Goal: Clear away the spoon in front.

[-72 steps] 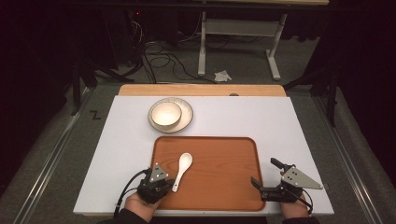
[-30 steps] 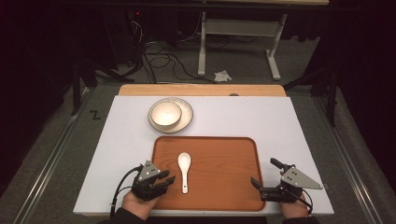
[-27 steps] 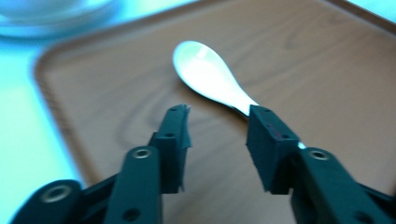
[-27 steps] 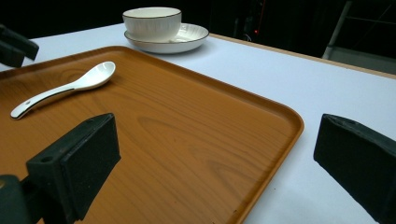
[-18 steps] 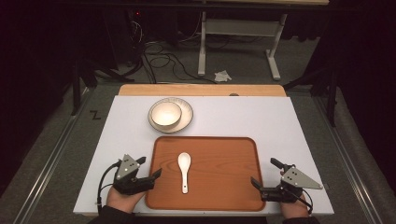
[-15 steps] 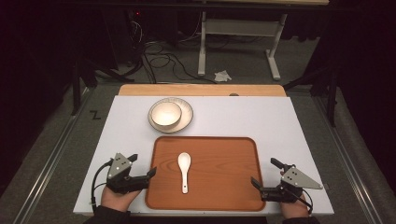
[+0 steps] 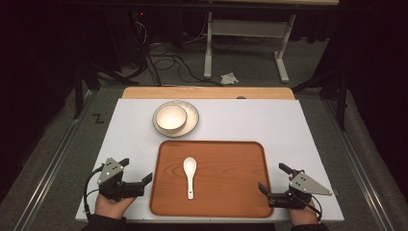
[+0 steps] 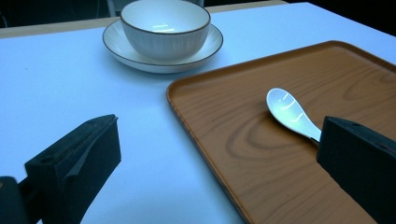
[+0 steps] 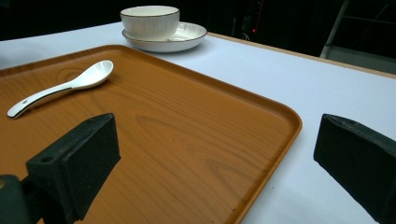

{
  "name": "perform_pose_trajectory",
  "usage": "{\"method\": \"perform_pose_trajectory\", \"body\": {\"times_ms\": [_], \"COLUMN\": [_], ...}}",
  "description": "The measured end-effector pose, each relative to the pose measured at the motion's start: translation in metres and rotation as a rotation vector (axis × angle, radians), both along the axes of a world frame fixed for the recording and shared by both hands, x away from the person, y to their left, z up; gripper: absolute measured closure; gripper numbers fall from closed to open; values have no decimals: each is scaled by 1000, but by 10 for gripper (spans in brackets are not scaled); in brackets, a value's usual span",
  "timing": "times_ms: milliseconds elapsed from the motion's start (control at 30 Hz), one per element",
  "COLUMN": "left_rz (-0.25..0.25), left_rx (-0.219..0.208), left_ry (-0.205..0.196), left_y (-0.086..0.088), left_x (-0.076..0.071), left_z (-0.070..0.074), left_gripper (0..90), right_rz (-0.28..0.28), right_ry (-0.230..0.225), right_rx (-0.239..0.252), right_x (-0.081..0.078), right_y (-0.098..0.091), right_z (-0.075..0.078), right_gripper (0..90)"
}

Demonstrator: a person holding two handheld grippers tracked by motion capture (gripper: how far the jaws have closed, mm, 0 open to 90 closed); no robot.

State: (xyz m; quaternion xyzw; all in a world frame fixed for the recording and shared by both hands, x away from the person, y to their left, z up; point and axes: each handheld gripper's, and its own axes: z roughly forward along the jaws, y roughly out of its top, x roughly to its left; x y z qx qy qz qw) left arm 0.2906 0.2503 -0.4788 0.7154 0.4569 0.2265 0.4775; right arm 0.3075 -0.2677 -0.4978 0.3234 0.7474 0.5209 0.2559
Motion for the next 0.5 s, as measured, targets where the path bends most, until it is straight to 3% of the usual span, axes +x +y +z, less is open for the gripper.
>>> {"method": "perform_pose_trajectory", "body": {"times_ms": [500], "left_rz": [8], "left_rx": [-10], "left_ry": [1], "left_y": [1], "left_x": [-1], "left_z": [0], "left_gripper": [21], "right_rz": [4], "right_ry": [-3], "right_rx": [2], "right_x": [1], "right_y": [0], "right_z": [0], "right_gripper": [10]}}
